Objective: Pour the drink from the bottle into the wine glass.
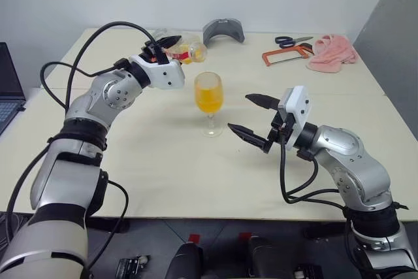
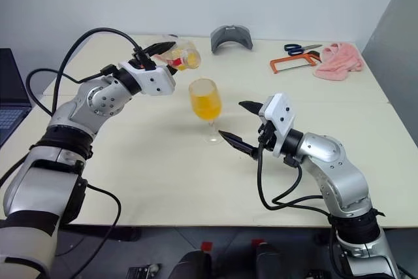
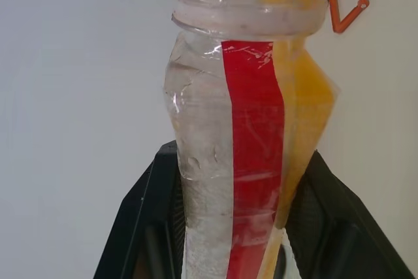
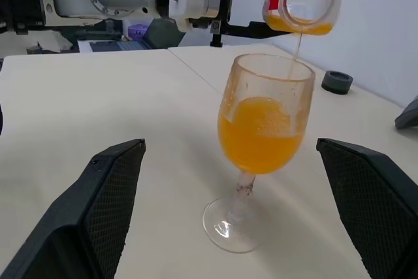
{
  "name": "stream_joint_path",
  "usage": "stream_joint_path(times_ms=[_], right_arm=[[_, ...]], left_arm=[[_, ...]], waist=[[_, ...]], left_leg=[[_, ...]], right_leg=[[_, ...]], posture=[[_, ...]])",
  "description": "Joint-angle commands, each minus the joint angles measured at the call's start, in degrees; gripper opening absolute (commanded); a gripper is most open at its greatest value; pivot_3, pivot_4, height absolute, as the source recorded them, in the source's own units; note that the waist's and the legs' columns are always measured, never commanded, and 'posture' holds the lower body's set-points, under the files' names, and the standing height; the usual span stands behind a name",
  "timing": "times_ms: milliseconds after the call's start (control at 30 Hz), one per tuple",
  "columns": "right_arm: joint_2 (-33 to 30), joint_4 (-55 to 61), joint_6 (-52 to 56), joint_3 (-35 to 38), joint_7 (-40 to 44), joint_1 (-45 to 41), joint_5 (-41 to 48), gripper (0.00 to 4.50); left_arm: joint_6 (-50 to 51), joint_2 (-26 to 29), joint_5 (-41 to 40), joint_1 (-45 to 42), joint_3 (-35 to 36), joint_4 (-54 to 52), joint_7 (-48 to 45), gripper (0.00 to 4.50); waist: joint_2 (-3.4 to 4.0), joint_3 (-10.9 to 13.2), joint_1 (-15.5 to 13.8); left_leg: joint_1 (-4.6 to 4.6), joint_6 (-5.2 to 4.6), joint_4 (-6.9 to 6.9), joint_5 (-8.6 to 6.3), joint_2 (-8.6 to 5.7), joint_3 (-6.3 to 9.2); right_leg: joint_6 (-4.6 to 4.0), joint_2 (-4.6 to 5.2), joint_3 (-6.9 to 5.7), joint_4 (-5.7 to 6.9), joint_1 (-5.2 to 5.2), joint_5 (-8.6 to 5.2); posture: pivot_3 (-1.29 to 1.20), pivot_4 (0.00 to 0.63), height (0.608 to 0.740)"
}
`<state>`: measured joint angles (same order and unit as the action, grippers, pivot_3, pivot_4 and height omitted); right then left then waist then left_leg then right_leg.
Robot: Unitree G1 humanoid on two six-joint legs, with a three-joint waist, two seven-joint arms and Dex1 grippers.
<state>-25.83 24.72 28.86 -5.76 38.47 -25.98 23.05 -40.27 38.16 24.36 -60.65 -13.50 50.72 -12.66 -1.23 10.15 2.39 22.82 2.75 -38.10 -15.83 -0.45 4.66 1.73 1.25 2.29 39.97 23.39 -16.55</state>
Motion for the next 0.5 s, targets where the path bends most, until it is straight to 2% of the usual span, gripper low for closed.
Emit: stream_joint_path(times_ms=[33, 167, 267, 367, 500], right_arm=[[-0.14, 2.56, -0.94, 0.26, 0.39, -1.07, 0.48, 4.50], [-2.06, 6.23, 4.78, -2.09, 2.51, -0.98, 3.29, 4.50], [-1.63, 7.52, 8.29, -3.32, 1.86, -2.77, 4.79, 4.50], [-0.72, 7.37, 10.29, -4.56, 1.66, -5.09, 5.44, 4.50], [1.13, 6.01, 10.52, -6.65, 1.65, -7.52, 4.95, 4.50]], left_arm=[[8.70, -1.56, -13.31, 3.06, 8.63, -7.17, -5.07, 1.66], [25.17, -5.06, -30.49, 12.02, 19.07, -17.34, -10.77, 1.66], [35.40, -5.39, -37.68, 19.88, 24.58, -24.51, -12.26, 1.66], [42.04, -5.07, -41.75, 27.10, 28.26, -30.02, -12.67, 1.66], [45.39, -4.99, -45.20, 33.87, 31.61, -33.97, -14.17, 1.66]], waist=[[0.00, 0.00, 0.07], [0.02, -0.02, 0.72], [0.02, -0.03, 1.43], [0.00, -0.04, 1.94], [-0.11, -0.10, 1.42]], left_leg=[[0.00, 0.02, 0.00, 0.01, 0.02, 0.01], [-0.01, 0.04, -0.03, 0.02, 0.11, 0.17], [-0.04, 0.04, -0.01, 0.02, 0.16, 0.28], [-0.10, 0.04, -0.01, 0.02, 0.21, 0.31], [-0.02, 0.02, -0.08, 0.01, 0.19, 0.54]], right_leg=[[0.00, 0.02, 0.01, 0.02, 0.00, 0.00], [0.00, 0.04, 0.02, 0.06, 0.01, 0.00], [0.00, 0.03, 0.04, 0.07, 0.01, 0.00], [-0.01, 0.03, 0.05, 0.12, 0.01, 0.00], [-0.01, 0.04, -0.07, 0.10, -0.02, 0.00]], posture=[[0.00, 0.150, 0.740], [0.00, 0.150, 0.740], [0.00, 0.150, 0.740], [0.00, 0.150, 0.740], [0.00, 0.150, 0.740]])
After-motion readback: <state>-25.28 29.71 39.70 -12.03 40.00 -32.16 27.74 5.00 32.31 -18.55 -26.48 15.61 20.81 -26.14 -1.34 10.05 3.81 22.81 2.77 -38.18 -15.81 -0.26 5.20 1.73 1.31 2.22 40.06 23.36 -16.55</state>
